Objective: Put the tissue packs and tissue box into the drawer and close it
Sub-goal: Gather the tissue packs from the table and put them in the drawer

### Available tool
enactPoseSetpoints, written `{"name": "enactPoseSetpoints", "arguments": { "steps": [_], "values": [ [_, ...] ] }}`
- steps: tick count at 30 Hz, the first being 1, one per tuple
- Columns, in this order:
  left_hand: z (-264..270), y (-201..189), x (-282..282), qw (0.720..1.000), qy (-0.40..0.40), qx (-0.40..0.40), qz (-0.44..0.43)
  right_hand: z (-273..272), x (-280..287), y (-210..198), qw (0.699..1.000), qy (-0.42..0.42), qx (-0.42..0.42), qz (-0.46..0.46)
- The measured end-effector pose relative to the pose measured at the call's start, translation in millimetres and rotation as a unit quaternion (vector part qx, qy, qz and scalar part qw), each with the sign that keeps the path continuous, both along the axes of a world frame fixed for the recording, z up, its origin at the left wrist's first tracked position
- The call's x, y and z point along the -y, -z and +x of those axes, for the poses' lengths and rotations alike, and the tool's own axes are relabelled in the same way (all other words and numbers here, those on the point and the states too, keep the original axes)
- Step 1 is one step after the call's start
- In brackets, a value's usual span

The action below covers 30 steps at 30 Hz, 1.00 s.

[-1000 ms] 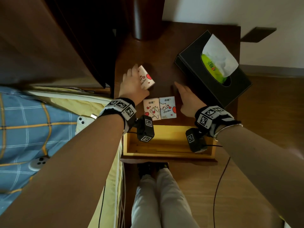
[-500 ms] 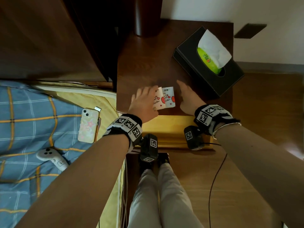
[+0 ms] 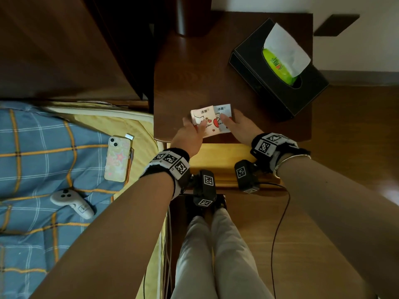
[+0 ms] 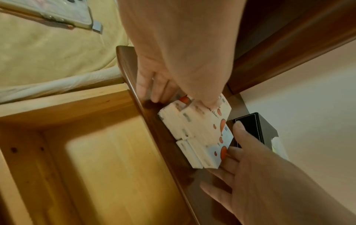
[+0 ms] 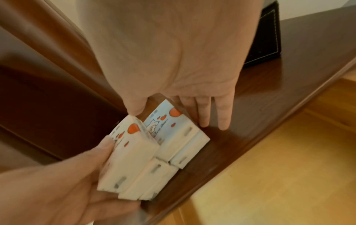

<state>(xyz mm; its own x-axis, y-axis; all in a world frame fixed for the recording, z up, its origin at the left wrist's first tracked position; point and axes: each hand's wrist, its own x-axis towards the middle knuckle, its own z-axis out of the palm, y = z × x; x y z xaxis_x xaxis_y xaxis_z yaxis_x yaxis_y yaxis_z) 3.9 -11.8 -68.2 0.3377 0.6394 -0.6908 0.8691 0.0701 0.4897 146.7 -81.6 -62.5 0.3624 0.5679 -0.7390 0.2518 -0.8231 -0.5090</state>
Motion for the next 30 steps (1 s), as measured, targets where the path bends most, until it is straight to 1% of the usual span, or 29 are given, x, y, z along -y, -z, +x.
{"name": "enactPoseSetpoints", "arguments": {
  "steps": [3, 5, 11, 17, 23, 26, 30],
  "values": [
    [7.2, 3.3, 1.0, 1.0, 0.005, 0.019, -0.004, -6.0, -3.2, 5.7, 1.0, 0.008, -0.013, 0.022],
    [9.3, 7.5, 1.1, 0.999, -0.008, 0.03, -0.008, -8.5, -4.0, 8.6, 0.999, 0.025, -0.021, 0.035],
    [4.7, 23.1, 1.1, 0.997, -0.03, 0.072, 0.007, -16.4, -1.4, 17.3, 0.995, 0.068, -0.035, 0.062],
    [1.6, 29.1, 4.5, 0.994, -0.039, 0.099, 0.009, -22.5, 2.1, 23.1, 0.99, 0.101, -0.045, 0.084],
    [-4.0, 29.2, 13.8, 0.994, -0.038, 0.105, 0.018, -31.2, 9.7, 25.3, 0.988, 0.113, -0.055, 0.092],
    [-11.3, 27.2, 25.0, 0.992, -0.043, 0.116, 0.028, -38.8, 17.9, 25.8, 0.989, 0.106, -0.046, 0.09],
    [-26.0, 25.4, 46.0, 0.99, -0.04, 0.131, 0.04, -50.4, 37.5, 27.7, 0.988, 0.103, -0.046, 0.11]
  ]
}}
